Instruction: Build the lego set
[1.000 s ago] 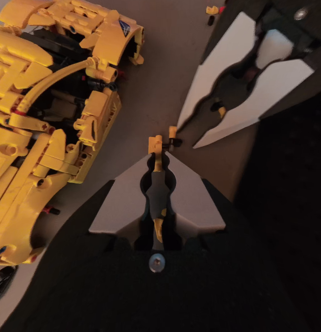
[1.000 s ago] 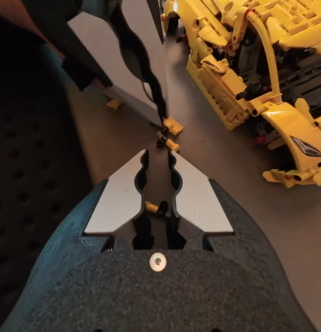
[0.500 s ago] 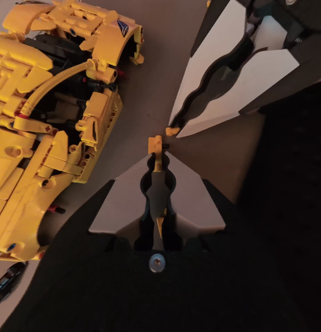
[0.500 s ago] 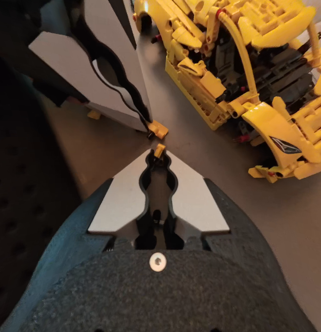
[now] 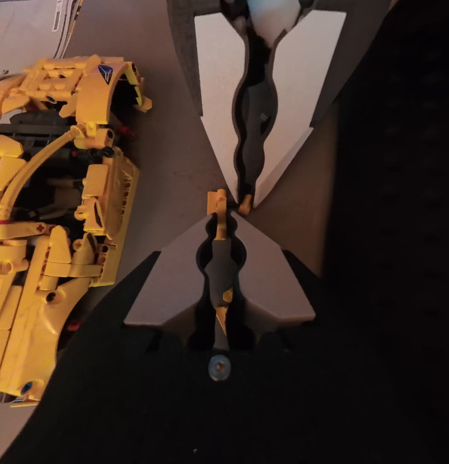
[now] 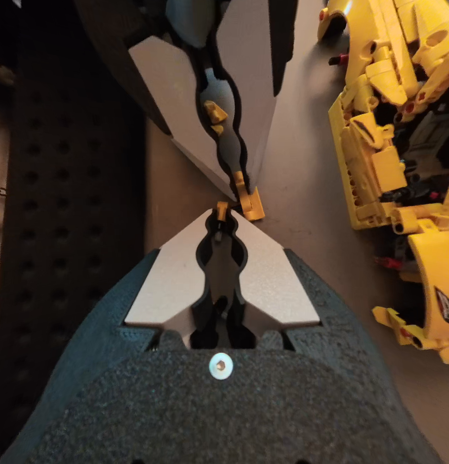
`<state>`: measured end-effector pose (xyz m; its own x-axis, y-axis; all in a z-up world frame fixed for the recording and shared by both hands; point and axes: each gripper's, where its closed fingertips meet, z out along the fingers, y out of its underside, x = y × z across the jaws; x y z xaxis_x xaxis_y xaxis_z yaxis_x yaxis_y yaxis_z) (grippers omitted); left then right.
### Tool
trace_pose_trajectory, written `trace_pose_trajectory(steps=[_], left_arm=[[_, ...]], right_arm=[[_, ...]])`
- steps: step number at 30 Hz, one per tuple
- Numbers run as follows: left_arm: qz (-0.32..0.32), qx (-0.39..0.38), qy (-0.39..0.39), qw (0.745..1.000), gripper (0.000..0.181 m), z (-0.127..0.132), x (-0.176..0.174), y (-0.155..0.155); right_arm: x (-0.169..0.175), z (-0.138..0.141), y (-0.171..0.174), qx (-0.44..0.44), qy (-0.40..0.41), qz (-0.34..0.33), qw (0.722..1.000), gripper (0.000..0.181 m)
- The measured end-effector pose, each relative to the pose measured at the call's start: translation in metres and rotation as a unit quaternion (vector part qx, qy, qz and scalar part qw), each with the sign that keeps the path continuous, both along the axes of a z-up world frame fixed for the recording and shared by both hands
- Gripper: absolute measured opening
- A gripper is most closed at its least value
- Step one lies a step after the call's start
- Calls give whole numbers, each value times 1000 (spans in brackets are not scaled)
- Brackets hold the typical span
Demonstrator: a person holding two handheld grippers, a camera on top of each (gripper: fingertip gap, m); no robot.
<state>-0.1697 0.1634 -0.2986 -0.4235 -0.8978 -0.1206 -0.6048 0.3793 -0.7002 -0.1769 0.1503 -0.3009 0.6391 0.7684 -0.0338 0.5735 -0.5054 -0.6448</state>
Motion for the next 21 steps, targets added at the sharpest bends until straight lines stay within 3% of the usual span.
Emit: trace_pose_trajectory(steps=[6,14,21], left_arm=[[-2,-1,4,1000,7,0,-1,0],[1,-8,7,1000,7,0,-1,1],[2,-16,10,1000,7,0,-1,0]], right_arm=[[6,-1,4,35,-69,-2,997,12],[7,0,3,57,-97,-4,994,18],[6,15,8,65,-49,-20,996,31]])
